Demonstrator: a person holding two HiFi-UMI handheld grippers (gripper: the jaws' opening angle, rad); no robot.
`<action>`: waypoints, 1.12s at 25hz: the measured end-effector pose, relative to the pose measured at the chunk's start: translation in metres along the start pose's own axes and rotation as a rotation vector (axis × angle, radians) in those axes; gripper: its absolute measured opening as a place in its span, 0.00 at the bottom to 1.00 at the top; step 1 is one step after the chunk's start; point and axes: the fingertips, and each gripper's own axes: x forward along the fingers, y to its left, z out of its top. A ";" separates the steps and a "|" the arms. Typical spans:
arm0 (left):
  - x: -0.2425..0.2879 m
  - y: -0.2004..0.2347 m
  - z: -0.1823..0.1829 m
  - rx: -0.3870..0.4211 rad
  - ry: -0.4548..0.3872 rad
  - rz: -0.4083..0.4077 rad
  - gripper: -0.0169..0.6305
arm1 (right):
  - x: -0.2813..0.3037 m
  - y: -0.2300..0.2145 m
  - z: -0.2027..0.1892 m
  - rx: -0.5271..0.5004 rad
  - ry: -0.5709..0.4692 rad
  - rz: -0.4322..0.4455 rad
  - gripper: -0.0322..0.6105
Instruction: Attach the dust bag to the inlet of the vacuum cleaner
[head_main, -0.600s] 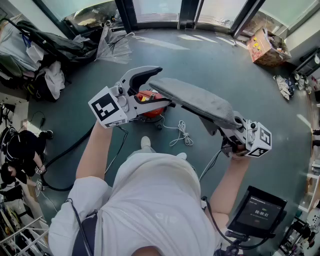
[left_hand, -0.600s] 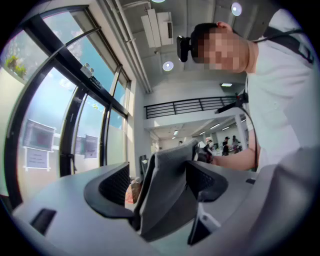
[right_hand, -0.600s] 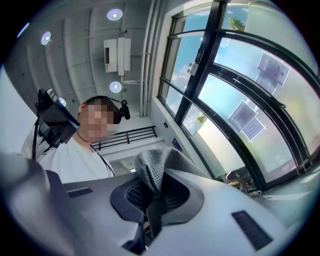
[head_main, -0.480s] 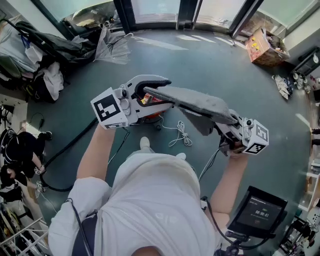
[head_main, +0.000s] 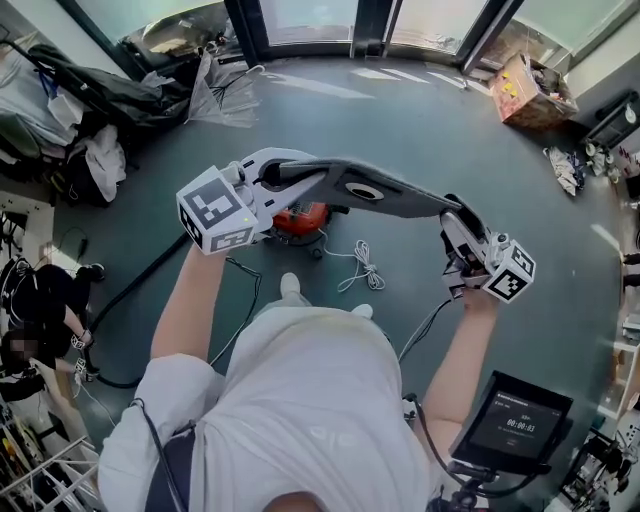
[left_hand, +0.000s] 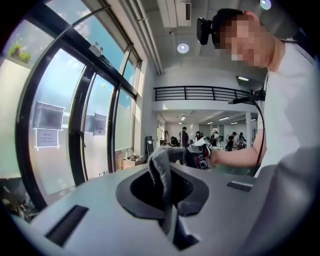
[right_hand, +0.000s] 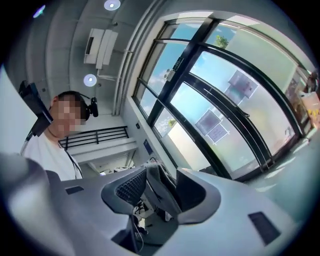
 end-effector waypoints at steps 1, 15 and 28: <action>0.000 0.001 0.001 0.006 0.019 -0.009 0.05 | 0.004 0.001 0.007 -0.027 0.010 0.011 0.31; 0.000 0.001 -0.036 -0.071 0.313 -0.064 0.05 | 0.108 0.016 -0.032 -0.424 0.529 0.249 0.37; 0.001 0.001 -0.078 -0.029 0.488 -0.073 0.05 | 0.131 0.022 -0.121 -0.217 0.809 0.376 0.36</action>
